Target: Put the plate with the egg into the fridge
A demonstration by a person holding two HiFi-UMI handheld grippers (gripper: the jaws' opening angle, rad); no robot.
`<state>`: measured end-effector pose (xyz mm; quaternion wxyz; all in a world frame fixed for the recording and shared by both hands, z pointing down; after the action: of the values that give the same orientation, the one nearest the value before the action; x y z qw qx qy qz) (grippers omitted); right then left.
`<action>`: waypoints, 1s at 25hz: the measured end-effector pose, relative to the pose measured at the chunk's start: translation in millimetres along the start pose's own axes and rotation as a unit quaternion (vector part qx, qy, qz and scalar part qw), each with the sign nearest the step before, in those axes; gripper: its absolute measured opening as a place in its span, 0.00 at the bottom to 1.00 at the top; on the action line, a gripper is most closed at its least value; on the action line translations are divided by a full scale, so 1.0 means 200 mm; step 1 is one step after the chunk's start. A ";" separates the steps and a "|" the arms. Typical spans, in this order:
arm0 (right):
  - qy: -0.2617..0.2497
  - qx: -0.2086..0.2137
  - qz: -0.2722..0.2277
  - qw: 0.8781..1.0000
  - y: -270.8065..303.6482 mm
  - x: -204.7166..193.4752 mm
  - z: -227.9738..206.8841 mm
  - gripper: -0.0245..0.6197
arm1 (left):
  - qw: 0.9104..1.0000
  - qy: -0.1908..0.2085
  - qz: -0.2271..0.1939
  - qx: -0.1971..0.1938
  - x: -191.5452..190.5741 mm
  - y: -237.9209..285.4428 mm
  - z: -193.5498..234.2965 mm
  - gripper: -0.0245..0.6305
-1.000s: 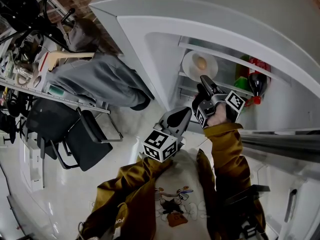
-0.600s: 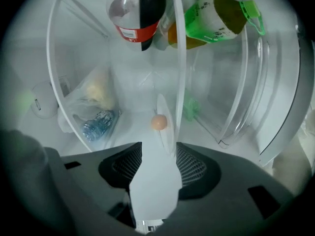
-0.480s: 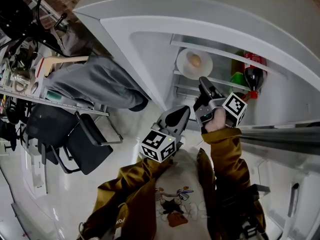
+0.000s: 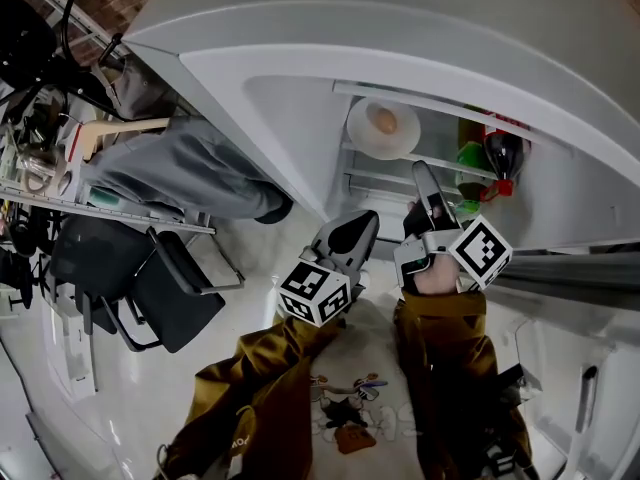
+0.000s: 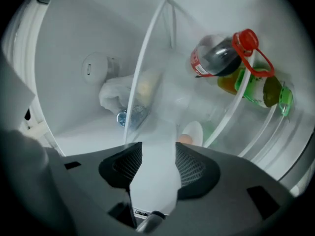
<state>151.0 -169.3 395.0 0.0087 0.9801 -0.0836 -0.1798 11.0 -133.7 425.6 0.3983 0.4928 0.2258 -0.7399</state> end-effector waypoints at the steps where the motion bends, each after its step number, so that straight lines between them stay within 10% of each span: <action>1: -0.010 0.001 -0.002 1.000 -0.02 0.01 0.02 0.35 | 1.000 -0.001 0.000 -0.001 0.00 0.00 0.00 0.05; 9: -0.139 0.034 -0.011 0.990 -0.12 0.04 0.18 0.35 | 1.000 0.000 -0.008 0.007 0.03 -0.01 0.03 0.05; 16: -0.317 0.043 -0.025 0.947 -0.22 -0.02 0.24 0.34 | 1.000 0.000 -0.014 0.007 0.07 -0.04 0.02 0.05; 25: -0.404 0.010 -0.027 0.914 -0.32 -0.08 0.21 0.25 | 0.999 -0.002 -0.036 0.002 0.15 -0.09 -0.01 0.05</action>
<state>131.1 -102.3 357.8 -0.0402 0.8259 -0.0556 -0.5597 -9.7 -132.9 396.8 0.3709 0.4840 0.2412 -0.7550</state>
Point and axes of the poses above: the fingertips, and each gripper's own axes: y forward along the fingers, z to its left, x out of its top, the point moved 4 cm from there along -y, backward along the fingers, and after that the axes turned 6 degrees about -z, right-handed, at the moved point
